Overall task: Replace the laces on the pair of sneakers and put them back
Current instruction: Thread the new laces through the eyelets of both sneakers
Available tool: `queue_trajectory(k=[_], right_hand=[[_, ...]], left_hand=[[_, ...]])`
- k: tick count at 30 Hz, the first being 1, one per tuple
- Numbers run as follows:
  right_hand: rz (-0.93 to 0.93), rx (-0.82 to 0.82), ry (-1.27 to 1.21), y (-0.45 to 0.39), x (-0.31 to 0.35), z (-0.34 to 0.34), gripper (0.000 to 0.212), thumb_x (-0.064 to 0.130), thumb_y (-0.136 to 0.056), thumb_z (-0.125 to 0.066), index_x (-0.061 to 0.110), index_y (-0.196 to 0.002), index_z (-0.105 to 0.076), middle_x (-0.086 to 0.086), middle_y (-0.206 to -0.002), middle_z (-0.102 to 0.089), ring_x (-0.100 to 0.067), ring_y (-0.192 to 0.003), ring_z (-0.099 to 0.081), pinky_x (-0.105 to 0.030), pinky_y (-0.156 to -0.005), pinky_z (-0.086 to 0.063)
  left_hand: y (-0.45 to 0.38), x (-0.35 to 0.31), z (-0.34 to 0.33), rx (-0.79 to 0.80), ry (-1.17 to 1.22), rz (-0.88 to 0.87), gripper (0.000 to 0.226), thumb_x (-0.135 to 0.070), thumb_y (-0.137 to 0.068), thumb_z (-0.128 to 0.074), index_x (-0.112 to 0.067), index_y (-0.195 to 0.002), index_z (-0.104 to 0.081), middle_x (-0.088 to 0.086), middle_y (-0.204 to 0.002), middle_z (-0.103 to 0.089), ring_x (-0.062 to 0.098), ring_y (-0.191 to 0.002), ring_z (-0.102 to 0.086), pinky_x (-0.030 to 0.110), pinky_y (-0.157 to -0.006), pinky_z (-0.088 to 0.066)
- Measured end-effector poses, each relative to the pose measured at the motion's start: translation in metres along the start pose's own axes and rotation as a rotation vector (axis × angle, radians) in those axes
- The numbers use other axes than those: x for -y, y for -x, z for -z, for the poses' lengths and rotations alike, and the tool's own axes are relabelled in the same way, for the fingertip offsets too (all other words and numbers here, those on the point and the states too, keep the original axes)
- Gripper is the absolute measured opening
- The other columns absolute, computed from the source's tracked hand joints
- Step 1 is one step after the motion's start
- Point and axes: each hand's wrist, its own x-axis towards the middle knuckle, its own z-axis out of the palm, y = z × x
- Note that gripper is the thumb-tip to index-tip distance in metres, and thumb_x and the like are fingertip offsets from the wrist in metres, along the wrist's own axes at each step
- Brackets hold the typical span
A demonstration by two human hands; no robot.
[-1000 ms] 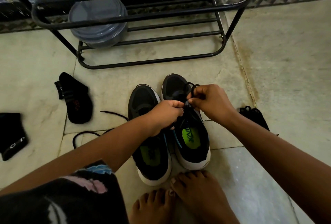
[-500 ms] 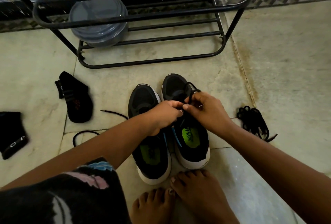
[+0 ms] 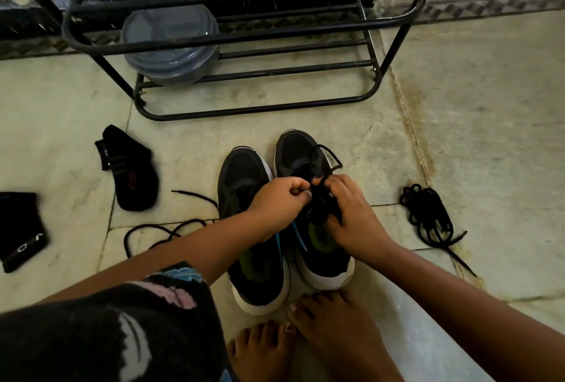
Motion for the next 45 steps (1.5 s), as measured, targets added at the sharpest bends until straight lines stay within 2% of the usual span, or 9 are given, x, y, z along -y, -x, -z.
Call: queue_trajectory(k=[5,11,23,26,31,36,41,43,45], right_hand=[[-0.017,-0.04,-0.014,0.002,0.0,-0.002,0.06,-0.008,-0.072,-0.054,0.015,-0.127,-0.044,0.003,-0.122,-0.041,-0.015,-0.116,-0.04,-0.025,-0.094,-0.041],[-0.029,-0.067,-0.046,0.0,-0.005,-0.005,0.061,-0.01,-0.071,-0.052,0.012,-0.127,-0.045,0.001,-0.123,-0.042,-0.017,-0.117,-0.042,-0.031,-0.096,-0.044],[-0.042,-0.094,-0.04,0.0,-0.002,-0.008,0.073,-0.011,-0.074,-0.051,0.013,-0.141,-0.035,-0.002,-0.131,-0.037,-0.016,-0.123,-0.035,-0.021,-0.099,-0.034],[-0.056,-0.09,-0.039,0.0,-0.002,-0.008,0.075,-0.011,-0.075,-0.051,0.016,-0.143,-0.032,0.0,-0.137,-0.03,-0.016,-0.127,-0.032,-0.023,-0.102,-0.037],[-0.06,-0.081,-0.043,0.0,-0.003,-0.011,0.075,-0.011,-0.074,-0.05,0.015,-0.142,-0.033,0.002,-0.14,-0.026,-0.019,-0.13,-0.033,-0.035,-0.105,-0.042],[-0.045,-0.084,-0.011,-0.001,-0.003,-0.01,0.071,-0.01,-0.075,-0.05,0.01,-0.141,-0.035,-0.001,-0.14,-0.029,-0.017,-0.13,-0.031,-0.03,-0.108,-0.037],[-0.045,-0.095,-0.002,-0.001,-0.004,-0.011,0.069,-0.011,-0.075,-0.05,0.01,-0.14,-0.037,-0.003,-0.139,-0.031,-0.017,-0.129,-0.032,-0.024,-0.106,-0.033],[-0.048,-0.093,0.002,-0.001,-0.004,-0.011,0.069,-0.011,-0.075,-0.05,0.01,-0.139,-0.037,-0.003,-0.139,-0.031,-0.017,-0.129,-0.032,-0.023,-0.106,-0.032],[-0.044,-0.09,0.013,-0.001,-0.005,-0.011,0.069,-0.01,-0.075,-0.05,0.01,-0.139,-0.037,-0.003,-0.139,-0.032,-0.017,-0.13,-0.031,-0.022,-0.106,-0.03]], left_hand=[[0.002,-0.003,0.002,0.0,0.026,-0.001,0.018,-0.027,-0.091,-0.058,-0.019,-0.102,-0.07,-0.002,-0.089,-0.07,0.015,-0.085,-0.066,0.038,-0.085,-0.054],[0.014,-0.011,0.009,0.044,0.207,-0.007,0.013,-0.017,-0.09,-0.06,-0.017,-0.082,-0.072,-0.008,-0.079,-0.066,-0.002,-0.066,-0.059,0.012,-0.058,-0.044],[0.049,-0.043,0.05,0.007,1.087,0.027,0.02,-0.01,-0.092,-0.043,-0.015,-0.077,-0.056,0.002,-0.108,-0.069,0.016,-0.114,-0.058,0.033,-0.102,-0.04],[0.052,-0.049,0.063,-0.02,1.14,-0.005,0.019,-0.013,-0.091,-0.041,-0.018,-0.079,-0.053,-0.003,-0.093,-0.071,0.017,-0.116,-0.059,0.036,-0.104,-0.035],[0.048,-0.035,0.065,-0.145,1.339,0.05,0.02,-0.011,-0.091,-0.037,-0.013,-0.074,-0.048,0.001,-0.067,-0.054,0.016,-0.069,-0.06,0.033,-0.083,-0.05],[0.039,-0.018,0.058,-0.175,0.896,0.12,0.026,-0.013,-0.092,-0.035,-0.017,-0.067,-0.038,-0.003,-0.057,-0.034,0.005,-0.039,-0.025,0.017,-0.038,-0.023],[0.045,0.001,0.048,-0.142,-0.372,-0.158,0.013,-0.033,-0.094,-0.053,-0.024,-0.104,-0.056,-0.011,-0.089,-0.063,0.002,-0.075,-0.059,0.021,-0.07,-0.049],[0.048,0.002,0.047,-0.109,-0.534,-0.232,0.009,-0.028,-0.094,-0.055,-0.028,-0.099,-0.062,-0.012,-0.087,-0.068,0.001,-0.072,-0.062,0.021,-0.072,-0.051],[0.048,-0.002,0.047,-0.095,-0.392,-0.281,0.017,-0.021,-0.096,-0.052,-0.032,-0.088,-0.062,-0.013,-0.078,-0.068,0.001,-0.063,-0.062,0.019,-0.064,-0.052]])
